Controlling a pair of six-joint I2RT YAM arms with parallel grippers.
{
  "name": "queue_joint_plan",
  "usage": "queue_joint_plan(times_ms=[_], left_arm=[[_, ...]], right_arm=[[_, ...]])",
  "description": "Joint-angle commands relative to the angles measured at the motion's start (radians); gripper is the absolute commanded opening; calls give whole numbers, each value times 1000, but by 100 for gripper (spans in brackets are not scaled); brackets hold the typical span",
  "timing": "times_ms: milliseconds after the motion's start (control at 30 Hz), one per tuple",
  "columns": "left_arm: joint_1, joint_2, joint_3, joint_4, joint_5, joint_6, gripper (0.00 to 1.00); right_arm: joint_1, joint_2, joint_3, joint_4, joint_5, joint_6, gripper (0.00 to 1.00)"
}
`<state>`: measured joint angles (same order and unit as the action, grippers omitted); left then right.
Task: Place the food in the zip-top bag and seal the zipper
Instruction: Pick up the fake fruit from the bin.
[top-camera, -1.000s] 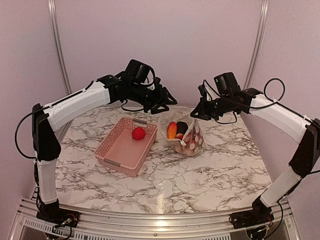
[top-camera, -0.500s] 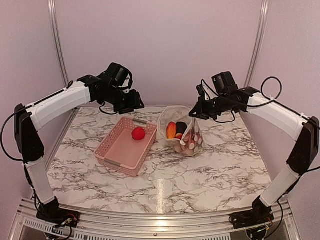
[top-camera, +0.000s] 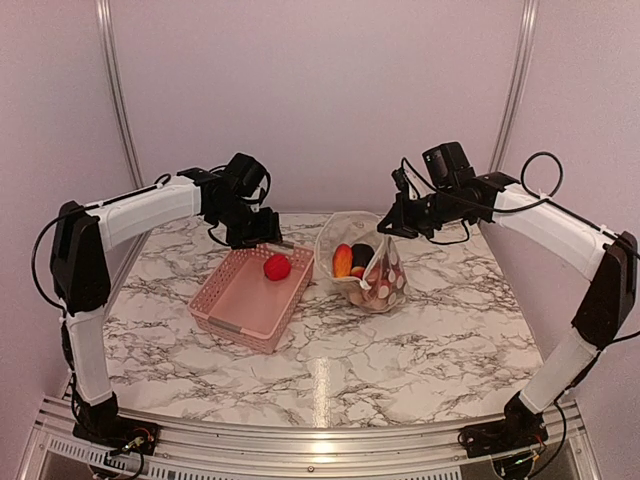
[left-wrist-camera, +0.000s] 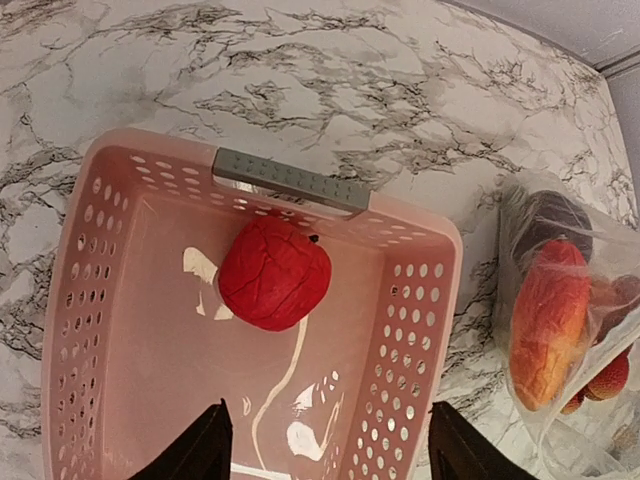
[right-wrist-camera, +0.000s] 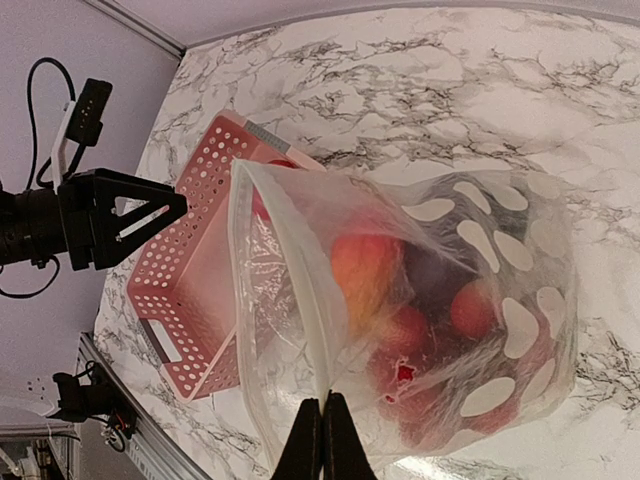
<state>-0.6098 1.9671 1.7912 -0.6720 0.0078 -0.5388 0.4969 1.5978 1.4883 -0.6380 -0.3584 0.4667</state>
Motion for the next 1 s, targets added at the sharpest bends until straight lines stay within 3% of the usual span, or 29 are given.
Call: queue_joint_plan(times_ms=[0, 300, 967], left_arm=[[6, 61, -13, -54, 31, 14, 69], [7, 155, 23, -68, -3, 136, 75], [13, 322, 163, -53, -55, 289, 76]], right_arm=[[10, 9, 41, -8, -2, -11, 0], [11, 6, 38, -15, -1, -12, 0], [10, -10, 12, -17, 1, -2, 0]])
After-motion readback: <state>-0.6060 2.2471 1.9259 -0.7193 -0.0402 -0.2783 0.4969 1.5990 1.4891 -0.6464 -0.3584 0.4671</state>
